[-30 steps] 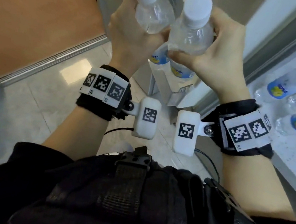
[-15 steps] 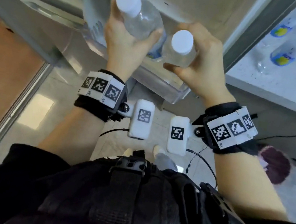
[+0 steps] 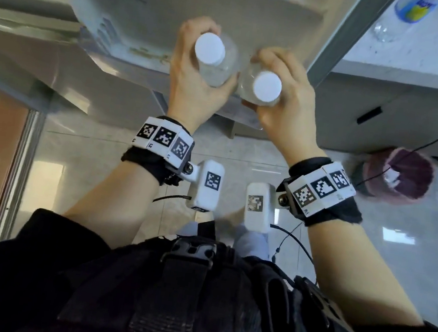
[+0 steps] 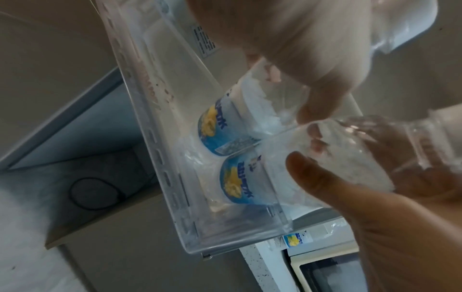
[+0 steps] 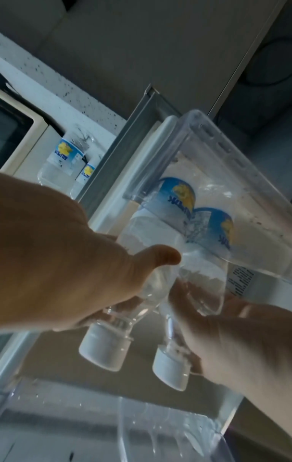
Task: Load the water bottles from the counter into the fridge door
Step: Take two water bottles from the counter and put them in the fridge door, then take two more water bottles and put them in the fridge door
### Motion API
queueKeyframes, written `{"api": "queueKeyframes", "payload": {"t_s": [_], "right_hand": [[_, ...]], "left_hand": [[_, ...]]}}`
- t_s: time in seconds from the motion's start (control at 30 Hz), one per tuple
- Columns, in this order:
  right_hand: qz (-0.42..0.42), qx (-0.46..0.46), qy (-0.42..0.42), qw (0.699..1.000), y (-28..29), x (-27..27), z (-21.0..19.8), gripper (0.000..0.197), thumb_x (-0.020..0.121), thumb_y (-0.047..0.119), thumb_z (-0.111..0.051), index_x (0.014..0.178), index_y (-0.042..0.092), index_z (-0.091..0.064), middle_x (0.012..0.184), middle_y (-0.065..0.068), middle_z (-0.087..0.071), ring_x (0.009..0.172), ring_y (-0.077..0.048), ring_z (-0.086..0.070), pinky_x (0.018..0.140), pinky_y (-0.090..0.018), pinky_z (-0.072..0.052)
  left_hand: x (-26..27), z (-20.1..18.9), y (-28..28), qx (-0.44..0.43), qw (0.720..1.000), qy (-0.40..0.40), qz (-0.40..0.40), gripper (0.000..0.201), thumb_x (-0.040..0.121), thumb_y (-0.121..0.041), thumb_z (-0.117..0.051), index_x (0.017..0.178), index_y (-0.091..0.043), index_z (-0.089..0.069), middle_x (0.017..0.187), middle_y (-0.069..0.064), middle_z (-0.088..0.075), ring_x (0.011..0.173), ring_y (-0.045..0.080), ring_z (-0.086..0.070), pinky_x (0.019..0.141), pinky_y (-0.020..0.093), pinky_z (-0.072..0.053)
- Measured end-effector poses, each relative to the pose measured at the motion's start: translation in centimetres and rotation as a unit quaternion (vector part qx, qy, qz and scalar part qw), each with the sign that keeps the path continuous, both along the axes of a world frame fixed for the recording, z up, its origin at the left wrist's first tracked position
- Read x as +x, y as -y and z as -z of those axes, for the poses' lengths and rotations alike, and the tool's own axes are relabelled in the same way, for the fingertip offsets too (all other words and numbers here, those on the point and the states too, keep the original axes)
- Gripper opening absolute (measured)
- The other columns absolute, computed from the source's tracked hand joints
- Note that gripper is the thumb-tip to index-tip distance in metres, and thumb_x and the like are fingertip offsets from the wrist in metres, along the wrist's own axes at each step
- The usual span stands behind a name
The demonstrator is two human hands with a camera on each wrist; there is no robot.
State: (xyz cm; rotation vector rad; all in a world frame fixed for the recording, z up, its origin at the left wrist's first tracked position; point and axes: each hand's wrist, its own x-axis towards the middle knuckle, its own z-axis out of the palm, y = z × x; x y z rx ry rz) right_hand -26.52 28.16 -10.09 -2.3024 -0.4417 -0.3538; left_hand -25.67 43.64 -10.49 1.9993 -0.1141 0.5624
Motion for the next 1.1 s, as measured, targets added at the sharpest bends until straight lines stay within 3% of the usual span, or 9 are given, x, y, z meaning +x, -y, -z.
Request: {"api": "queueKeyframes", "payload": {"t_s": [0.1, 0.2, 0.37, 0.53, 0.63, 0.83, 0.93, 1.0, 1.1], "right_hand": [[0.003, -0.007, -0.022, 1.0, 0.0, 0.1, -0.4, 0.049, 0.074, 0.012, -0.074, 0.118, 0.01, -0.053, 0.121, -0.008, -0.057, 0.112, -0.025, -0.055, 0.088, -0.035, -0.051], [0.0, 0.0, -0.067, 0.998, 0.4, -0.2, -0.5, 0.063, 0.068, 0.014, -0.076, 0.123, 0.012, -0.047, 0.126, -0.006, -0.053, 0.117, -0.021, -0.05, 0.088, -0.033, -0.049], [0.002, 0.047, -0.114, 0.992, 1.5, -0.8, -1.2, 0.078, 0.063, 0.033, -0.083, 0.127, 0.013, -0.045, 0.129, -0.006, -0.051, 0.119, -0.015, -0.049, 0.097, -0.028, -0.043], [-0.021, 0.084, -0.103, 0.991, 3.0, -1.5, -3.4, 0.071, 0.062, 0.041, -0.084, 0.119, 0.012, -0.054, 0.121, -0.003, -0.061, 0.11, -0.009, -0.056, 0.093, -0.021, -0.045], [-0.042, 0.092, -0.126, 0.987, 5.0, -1.6, -5.3, 0.061, 0.062, 0.037, -0.086, 0.111, 0.014, -0.059, 0.111, 0.0, -0.066, 0.102, -0.011, -0.062, 0.088, -0.024, -0.05], [-0.061, 0.1, -0.163, 0.98, 12.2, -1.3, -7.1, 0.039, 0.073, 0.019, -0.081, 0.105, 0.011, -0.061, 0.096, -0.009, -0.068, 0.083, -0.022, -0.067, 0.075, -0.023, -0.055], [-0.028, 0.094, -0.162, 0.982, 17.2, -1.2, -7.1, 0.027, 0.079, 0.016, -0.075, 0.103, 0.011, -0.062, 0.092, -0.007, -0.068, 0.079, -0.014, -0.064, 0.071, -0.01, -0.05], [0.0, 0.086, -0.157, 0.984, 20.4, -1.0, -7.0, 0.022, 0.081, 0.017, -0.072, 0.1, 0.012, -0.064, 0.09, -0.004, -0.068, 0.079, -0.012, -0.065, 0.07, -0.009, -0.05], [0.035, 0.07, -0.152, 0.985, 25.1, -0.6, -6.6, 0.018, 0.081, 0.02, -0.071, 0.098, 0.014, -0.065, 0.087, -0.001, -0.068, 0.081, -0.018, -0.068, 0.076, -0.024, -0.055]], "left_hand": [[-0.3, -0.2, -0.1, -0.023, 0.999, -0.013, 0.042, 0.05, 0.065, -0.008, -0.072, 0.103, -0.014, -0.039, 0.101, 0.017, -0.05, 0.097, 0.031, -0.053, 0.089, 0.029, -0.044], [-0.9, -0.9, 0.0, -0.038, 0.997, -0.037, 0.063, 0.049, 0.066, -0.012, -0.068, 0.107, 0.0, -0.043, 0.104, 0.011, -0.048, 0.099, 0.025, -0.051, 0.091, 0.02, -0.041], [-1.9, -3.2, 0.7, -0.034, 0.999, -0.009, 0.036, 0.041, 0.073, -0.019, -0.063, 0.103, 0.006, -0.051, 0.105, 0.009, -0.055, 0.104, 0.019, -0.053, 0.094, 0.026, -0.042], [-2.3, -5.9, 2.6, 0.007, 0.997, 0.082, 0.008, 0.019, 0.079, -0.014, -0.061, 0.089, 0.002, -0.062, 0.096, 0.012, -0.067, 0.105, 0.029, -0.061, 0.101, 0.045, -0.046], [-2.4, -7.9, 5.0, 0.015, 0.993, 0.116, 0.011, 0.016, 0.081, -0.014, -0.058, 0.082, 0.001, -0.064, 0.086, 0.011, -0.069, 0.093, 0.024, -0.063, 0.09, 0.031, -0.047], [-2.6, -9.4, 12.7, -0.018, 0.994, 0.098, 0.049, 0.015, 0.083, -0.013, -0.058, 0.078, 0.0, -0.064, 0.076, 0.01, -0.067, 0.073, 0.021, -0.063, 0.069, 0.032, -0.056], [-2.2, -9.4, 17.5, -0.037, 0.996, 0.054, 0.067, 0.013, 0.083, -0.013, -0.059, 0.078, -0.001, -0.063, 0.071, -0.004, -0.061, 0.069, 0.012, -0.059, 0.063, 0.019, -0.052], [-1.6, -9.1, 20.6, -0.036, 0.996, 0.021, 0.073, 0.013, 0.083, -0.016, -0.059, 0.081, -0.004, -0.063, 0.072, -0.014, -0.057, 0.072, 0.009, -0.059, 0.063, 0.014, -0.05], [-0.4, -8.0, 25.2, -0.011, 0.997, -0.009, 0.072, 0.009, 0.083, -0.017, -0.061, 0.085, -0.009, -0.063, 0.075, -0.014, -0.058, 0.079, 0.01, -0.064, 0.076, 0.022, -0.056]]}}
